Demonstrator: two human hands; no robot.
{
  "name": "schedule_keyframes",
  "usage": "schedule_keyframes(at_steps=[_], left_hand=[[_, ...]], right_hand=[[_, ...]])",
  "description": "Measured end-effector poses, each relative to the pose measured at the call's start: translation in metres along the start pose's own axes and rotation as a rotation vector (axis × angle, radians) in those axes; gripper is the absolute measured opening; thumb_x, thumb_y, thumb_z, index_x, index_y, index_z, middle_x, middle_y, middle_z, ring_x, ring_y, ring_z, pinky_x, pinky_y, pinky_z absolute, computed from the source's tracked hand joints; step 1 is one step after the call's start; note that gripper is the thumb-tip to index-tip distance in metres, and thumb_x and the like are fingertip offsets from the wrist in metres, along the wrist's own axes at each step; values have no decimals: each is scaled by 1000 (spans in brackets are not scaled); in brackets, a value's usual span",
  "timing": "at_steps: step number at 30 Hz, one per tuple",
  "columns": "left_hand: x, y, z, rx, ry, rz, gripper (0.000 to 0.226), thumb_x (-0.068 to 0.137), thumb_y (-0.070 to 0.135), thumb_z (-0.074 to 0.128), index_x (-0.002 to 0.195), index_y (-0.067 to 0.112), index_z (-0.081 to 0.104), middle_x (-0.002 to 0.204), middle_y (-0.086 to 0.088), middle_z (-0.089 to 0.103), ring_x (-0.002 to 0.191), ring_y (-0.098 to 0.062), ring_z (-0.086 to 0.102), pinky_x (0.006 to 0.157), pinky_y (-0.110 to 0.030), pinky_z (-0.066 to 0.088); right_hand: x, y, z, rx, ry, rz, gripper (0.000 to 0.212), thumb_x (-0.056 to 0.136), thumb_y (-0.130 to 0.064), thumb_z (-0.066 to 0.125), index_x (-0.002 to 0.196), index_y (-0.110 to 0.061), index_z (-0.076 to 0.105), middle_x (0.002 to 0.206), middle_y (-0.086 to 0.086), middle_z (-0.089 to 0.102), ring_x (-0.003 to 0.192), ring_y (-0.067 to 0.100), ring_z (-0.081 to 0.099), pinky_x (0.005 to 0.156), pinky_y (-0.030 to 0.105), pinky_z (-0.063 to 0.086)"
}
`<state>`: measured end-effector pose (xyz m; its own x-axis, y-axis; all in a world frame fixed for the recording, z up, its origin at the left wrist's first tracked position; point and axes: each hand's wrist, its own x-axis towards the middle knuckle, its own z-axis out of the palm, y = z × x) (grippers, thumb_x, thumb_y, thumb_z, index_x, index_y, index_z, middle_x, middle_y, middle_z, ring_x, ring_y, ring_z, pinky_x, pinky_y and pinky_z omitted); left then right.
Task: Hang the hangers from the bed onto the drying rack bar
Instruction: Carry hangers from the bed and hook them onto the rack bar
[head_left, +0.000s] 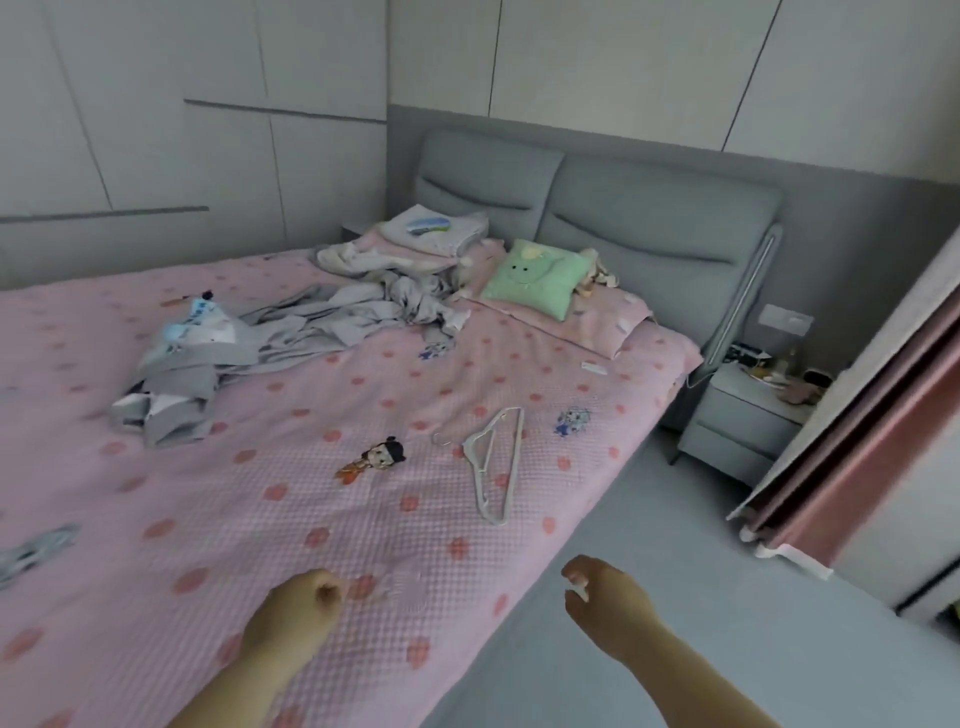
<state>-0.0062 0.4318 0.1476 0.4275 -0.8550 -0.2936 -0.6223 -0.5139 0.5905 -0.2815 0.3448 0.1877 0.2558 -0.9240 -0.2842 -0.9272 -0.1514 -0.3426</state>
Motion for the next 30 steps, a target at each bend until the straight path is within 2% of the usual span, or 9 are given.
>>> schedule_keyframes(at_steps=[6,12,20,22,24,25,26,28,30], left_hand=[[83,-13,3,42,71,-54,27,96,19,40,120,17,55,125,1,57,113,-15,55,88,-23,41],[220,-17,31,39,178,-36,37,96,18,42,133,15,46,139,1,47,127,-15,45,100,-28,38],[355,-24,110,240,-42,63,55,98,33,35,146,19,15,155,0,15,143,-15,15,116,-27,15],[373,-30,129,334,-110,50,66,94,54,17,148,20,0,156,0,-1,145,-18,3,118,-32,9],[386,-42,149,390,-123,22,106,60,78,-28,144,15,-15,149,2,-18,144,-22,-9,117,-35,-3],[392,-48,158,412,-95,29,119,47,77,-39,141,9,-13,149,-3,-15,143,-22,-11,116,-35,-8],[398,-54,166,474,-50,71,117,56,75,-37,142,4,-1,151,-13,3,143,-22,-9,115,-34,-11],[402,-66,172,456,-146,84,87,87,63,-7,138,4,31,133,-23,49,143,-21,-5,114,-33,-11],[403,-78,177,461,-288,114,71,92,58,5,142,12,27,135,-21,47,144,-20,-10,115,-35,-10]], right_hand=[[114,-8,26,-20,-144,55,42,94,-22,40,136,-22,37,140,-4,45,126,13,45,98,23,40],[228,-20,56,-36,-170,49,46,94,-23,41,139,-26,30,146,-10,30,133,9,35,103,22,36],[335,-29,105,30,-192,135,53,95,-22,43,142,-27,21,154,-7,13,140,12,20,110,24,27],[353,-31,119,48,-185,140,53,94,-22,44,142,-27,21,154,-8,11,141,12,16,112,24,24],[367,-30,133,52,-198,138,54,94,-24,44,143,-27,21,154,-10,14,141,11,16,114,24,21],[374,-29,140,55,-208,143,54,94,-25,44,143,-27,21,153,-10,18,141,10,18,114,24,21],[380,-27,147,59,-218,157,55,94,-26,45,143,-26,21,151,-10,23,139,10,21,113,25,22],[390,-23,159,33,-232,192,55,93,-31,45,142,-26,21,146,-11,29,136,10,27,113,25,23],[397,-21,168,-34,-207,210,54,93,-37,43,141,-26,21,143,-11,31,133,10,30,112,26,23]])
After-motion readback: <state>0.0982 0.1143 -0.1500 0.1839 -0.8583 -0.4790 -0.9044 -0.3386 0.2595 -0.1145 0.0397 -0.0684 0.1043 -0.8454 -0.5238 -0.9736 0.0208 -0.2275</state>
